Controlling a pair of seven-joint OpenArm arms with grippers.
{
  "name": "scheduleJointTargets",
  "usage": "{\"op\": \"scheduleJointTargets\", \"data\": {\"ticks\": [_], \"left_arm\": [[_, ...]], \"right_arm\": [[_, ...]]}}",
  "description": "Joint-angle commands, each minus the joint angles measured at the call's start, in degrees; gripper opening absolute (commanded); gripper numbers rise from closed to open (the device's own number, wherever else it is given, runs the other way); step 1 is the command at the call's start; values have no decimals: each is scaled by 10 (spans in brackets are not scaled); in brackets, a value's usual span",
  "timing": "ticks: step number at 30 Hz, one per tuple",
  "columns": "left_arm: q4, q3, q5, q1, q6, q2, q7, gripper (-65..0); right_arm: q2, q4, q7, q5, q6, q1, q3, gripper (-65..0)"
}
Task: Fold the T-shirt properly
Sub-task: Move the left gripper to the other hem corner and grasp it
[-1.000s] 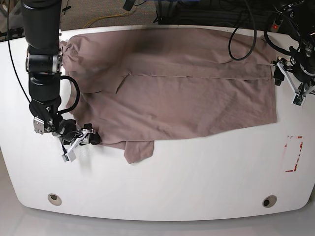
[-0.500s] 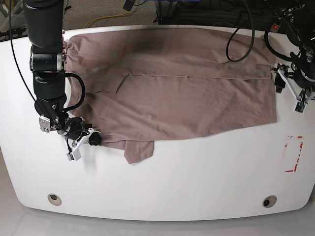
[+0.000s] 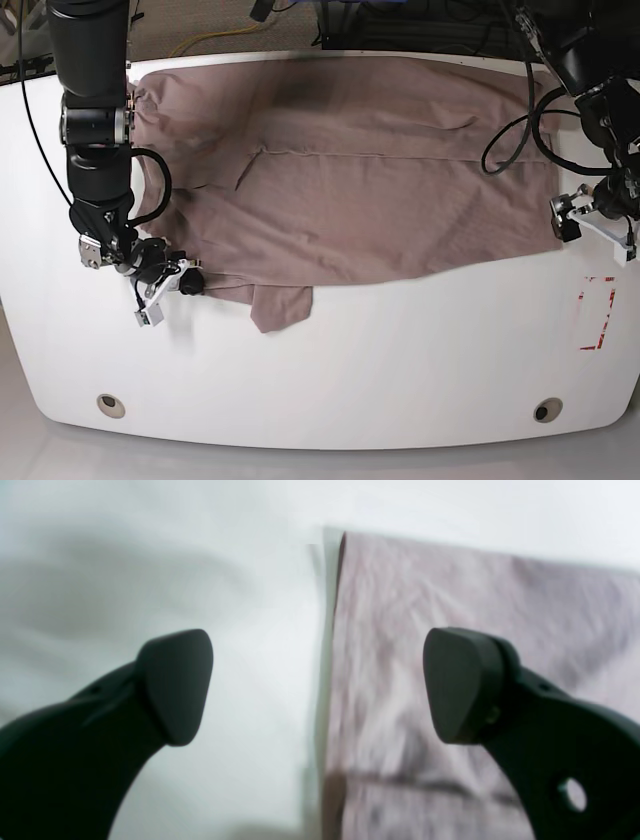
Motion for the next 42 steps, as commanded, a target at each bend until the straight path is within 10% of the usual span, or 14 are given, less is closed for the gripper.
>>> {"op": "scheduleJointTargets", "data": {"ticks": [1,15,33,40,42], "left_arm": [[-41,-1,-4,-17,1,-23,-34,0],[-159,93,-4,-81,1,-25,-111,-11],[-300,111,-4,-134,0,-28,-114,-271],[-299,111,-4,-134,0,-28,-114,-639],[-299,111,-4,-134,0,-28,-114,-650]], "right_arm": [[6,10,13,9,4,20,2,-650],[6,11,14,9,6,9,2,-650],[7,11,15,9,9,11,4,-650],[7,11,15,9,9,11,4,-650],[7,11,15,9,9,11,4,-650]]}}
